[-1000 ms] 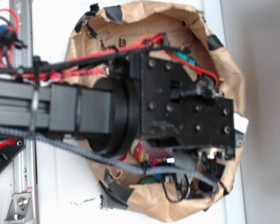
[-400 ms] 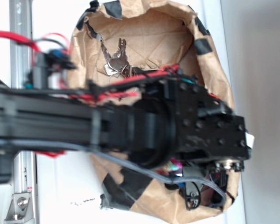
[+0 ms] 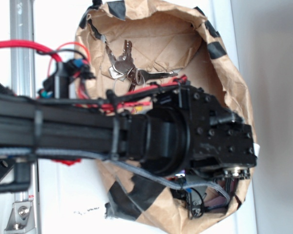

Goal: Grab the multicolored rope.

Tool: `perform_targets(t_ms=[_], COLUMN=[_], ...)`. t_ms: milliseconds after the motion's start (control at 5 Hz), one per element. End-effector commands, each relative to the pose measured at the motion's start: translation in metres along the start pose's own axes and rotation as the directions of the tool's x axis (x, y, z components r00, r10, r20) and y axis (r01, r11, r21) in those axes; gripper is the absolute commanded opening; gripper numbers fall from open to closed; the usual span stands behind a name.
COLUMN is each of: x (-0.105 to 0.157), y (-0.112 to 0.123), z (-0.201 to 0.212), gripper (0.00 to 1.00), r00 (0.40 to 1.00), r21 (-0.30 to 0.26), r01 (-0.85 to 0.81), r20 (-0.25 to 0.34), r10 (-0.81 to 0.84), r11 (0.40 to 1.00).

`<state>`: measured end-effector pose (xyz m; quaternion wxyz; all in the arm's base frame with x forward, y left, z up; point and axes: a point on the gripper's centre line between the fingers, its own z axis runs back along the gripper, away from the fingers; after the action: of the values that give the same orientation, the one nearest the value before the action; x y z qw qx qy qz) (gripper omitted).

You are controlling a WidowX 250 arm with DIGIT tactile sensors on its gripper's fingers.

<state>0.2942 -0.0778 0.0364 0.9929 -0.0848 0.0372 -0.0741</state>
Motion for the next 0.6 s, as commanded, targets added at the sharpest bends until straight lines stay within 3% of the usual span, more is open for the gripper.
perform_targets(t_ms=[0, 200, 400], x=[-0.006, -0.015, -0.026], y=[0.027, 0.049, 0.066], z=[0.09, 0.132, 0.158], gripper=[0.0, 0.0, 0.0], r00=[0.977, 0.954, 0.939], r21=[-0.023, -0.044, 0.02], r01=[-0.098, -0.152, -0.236], r20=[0.187, 0.256, 0.262], r10=[0.101, 0.159, 0.222], r11=[0.995, 0.987, 0.972])
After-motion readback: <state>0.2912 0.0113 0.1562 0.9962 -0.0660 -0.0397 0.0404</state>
